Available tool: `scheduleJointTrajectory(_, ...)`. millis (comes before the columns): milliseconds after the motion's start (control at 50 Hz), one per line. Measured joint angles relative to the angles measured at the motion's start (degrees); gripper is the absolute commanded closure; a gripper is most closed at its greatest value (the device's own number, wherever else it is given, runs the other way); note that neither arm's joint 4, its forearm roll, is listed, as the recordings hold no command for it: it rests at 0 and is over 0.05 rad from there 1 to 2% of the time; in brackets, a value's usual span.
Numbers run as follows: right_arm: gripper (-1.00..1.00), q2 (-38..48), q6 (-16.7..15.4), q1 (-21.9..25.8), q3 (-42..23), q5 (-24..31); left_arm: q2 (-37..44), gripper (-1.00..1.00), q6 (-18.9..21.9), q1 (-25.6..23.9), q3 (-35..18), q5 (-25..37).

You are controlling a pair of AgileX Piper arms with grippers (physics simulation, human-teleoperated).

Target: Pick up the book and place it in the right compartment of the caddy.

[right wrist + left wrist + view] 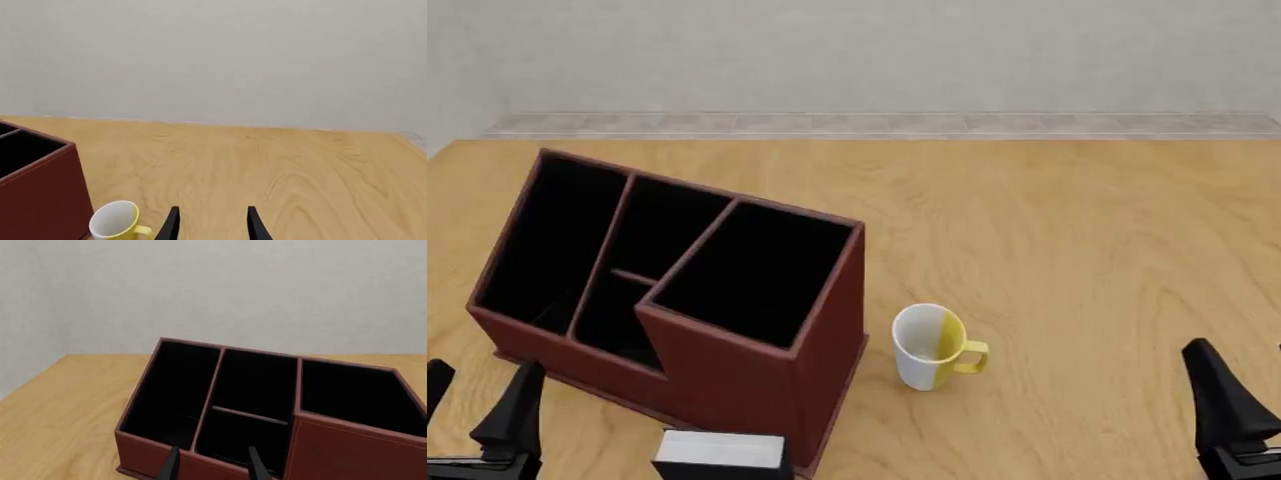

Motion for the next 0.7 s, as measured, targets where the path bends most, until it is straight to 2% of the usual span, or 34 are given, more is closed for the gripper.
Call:
scheduleJointTrajectory(240,-1.00,5.43,-2.35,7.51,-5.86,1.09,0.01,-1.00,0.00,0.00,-0.01,0.00)
scheduleJointTrajectory(700,-1.00,24.14,-7.55,25.93,-9.41,-8.04,0.01,-1.00,0.00,0.00,-0.01,0.00)
